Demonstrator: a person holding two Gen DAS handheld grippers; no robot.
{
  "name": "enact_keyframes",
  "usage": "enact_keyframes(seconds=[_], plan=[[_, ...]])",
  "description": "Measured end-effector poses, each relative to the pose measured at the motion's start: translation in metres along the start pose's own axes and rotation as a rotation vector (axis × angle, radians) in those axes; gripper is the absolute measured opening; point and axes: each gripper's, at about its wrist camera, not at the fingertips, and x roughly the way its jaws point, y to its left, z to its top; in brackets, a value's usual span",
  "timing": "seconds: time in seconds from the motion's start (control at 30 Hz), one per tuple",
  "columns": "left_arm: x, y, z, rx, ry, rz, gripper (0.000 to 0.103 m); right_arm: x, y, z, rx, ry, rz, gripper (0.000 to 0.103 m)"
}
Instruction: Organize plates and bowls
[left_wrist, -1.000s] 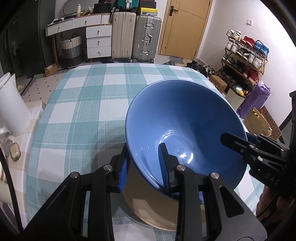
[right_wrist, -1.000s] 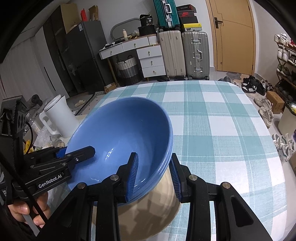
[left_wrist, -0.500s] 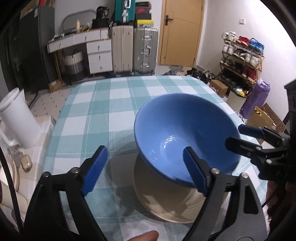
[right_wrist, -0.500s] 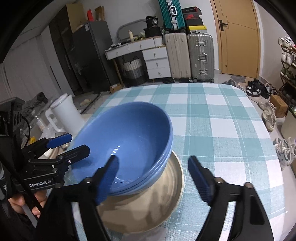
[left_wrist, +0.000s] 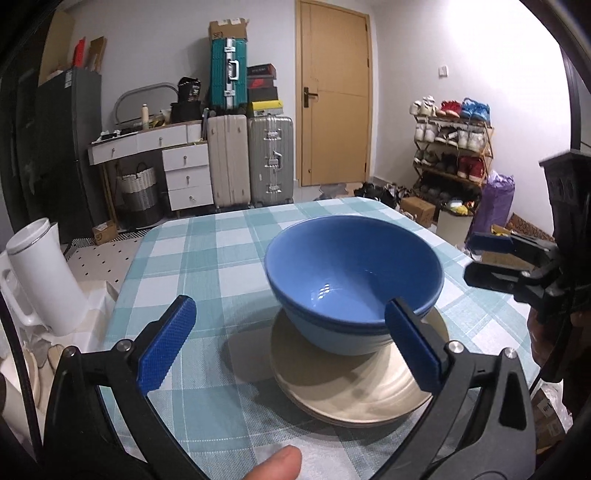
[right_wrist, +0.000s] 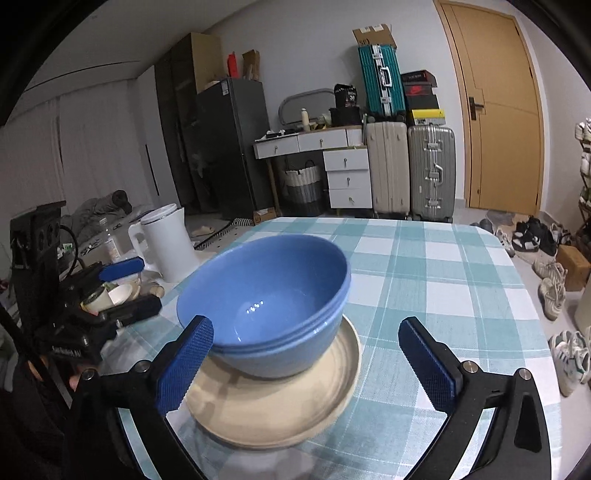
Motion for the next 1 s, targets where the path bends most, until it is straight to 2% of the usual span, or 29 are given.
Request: enact_keyframes(seconds=[0.23,0.43,0.63,1.0], plan=[[-0.003,0.015,-0.018,-0.050,-0.030,-0.013,0.102,-0.007,0.001,-0.024,-0.030,-0.063,0.029,0.102],[0.007,0.024,-0.036,-0.055,-0.024,-0.017,0.102,-0.013,0.009,-0.036,-0.077,-0.123,0.045,0.102],[0.022,0.031,-0.050,-0.055,-0.020,-0.022,0.102,-0.012,0.010,-0.045,-0.087,-0.144,0.040,0.102],[0.031,0.033,-0.064,-0.056,-0.070,-0.039,0.102,-0.012,0.013,-0.060,-0.092,-0.165,0.041,0.102]])
